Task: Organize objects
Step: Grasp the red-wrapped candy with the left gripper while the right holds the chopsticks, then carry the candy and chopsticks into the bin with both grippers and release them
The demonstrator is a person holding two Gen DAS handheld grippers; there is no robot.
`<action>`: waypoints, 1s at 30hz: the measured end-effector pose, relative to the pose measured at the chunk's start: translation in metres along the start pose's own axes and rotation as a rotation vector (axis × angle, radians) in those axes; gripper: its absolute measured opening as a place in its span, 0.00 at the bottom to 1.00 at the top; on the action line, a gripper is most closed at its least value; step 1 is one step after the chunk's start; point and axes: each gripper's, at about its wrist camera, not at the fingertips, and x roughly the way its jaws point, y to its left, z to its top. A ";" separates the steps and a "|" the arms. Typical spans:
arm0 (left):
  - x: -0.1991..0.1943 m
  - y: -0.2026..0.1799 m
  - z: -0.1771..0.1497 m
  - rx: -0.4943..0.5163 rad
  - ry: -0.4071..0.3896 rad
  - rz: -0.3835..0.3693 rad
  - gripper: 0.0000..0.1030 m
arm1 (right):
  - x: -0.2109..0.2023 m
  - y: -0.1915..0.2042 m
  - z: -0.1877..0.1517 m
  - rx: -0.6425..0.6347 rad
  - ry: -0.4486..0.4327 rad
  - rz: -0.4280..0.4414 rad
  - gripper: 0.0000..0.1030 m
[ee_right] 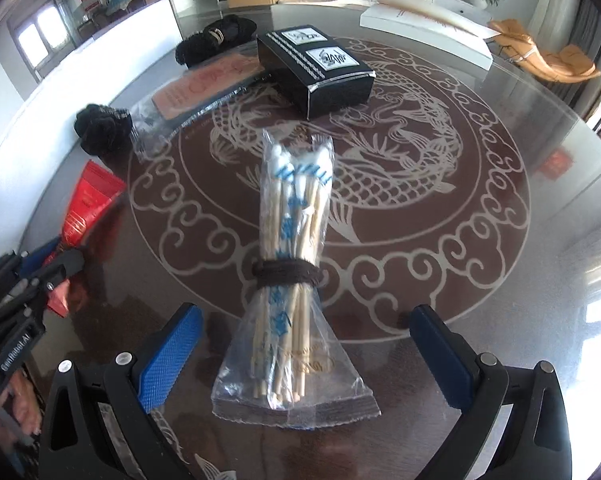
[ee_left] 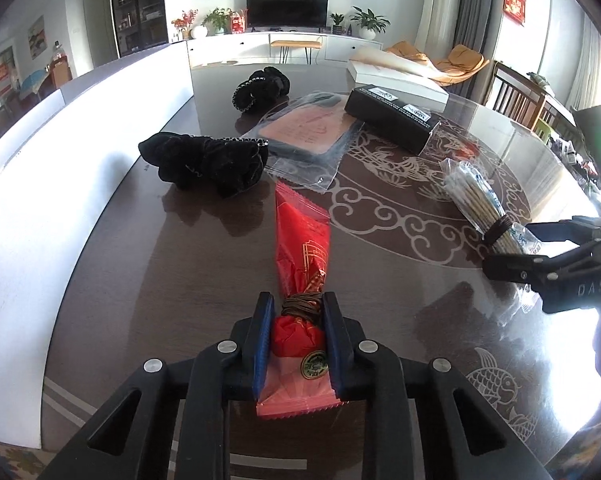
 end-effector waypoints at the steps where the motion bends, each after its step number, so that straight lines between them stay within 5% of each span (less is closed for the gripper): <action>1: -0.003 0.002 0.000 -0.011 -0.013 -0.006 0.23 | -0.001 -0.001 0.004 0.007 -0.001 0.018 0.98; 5: -0.016 0.012 0.001 -0.058 -0.066 -0.003 0.23 | 0.000 0.012 0.010 -0.082 -0.011 -0.048 0.29; 30: -0.038 0.028 0.000 -0.126 -0.147 -0.019 0.23 | -0.033 0.053 -0.015 -0.091 -0.099 0.048 0.29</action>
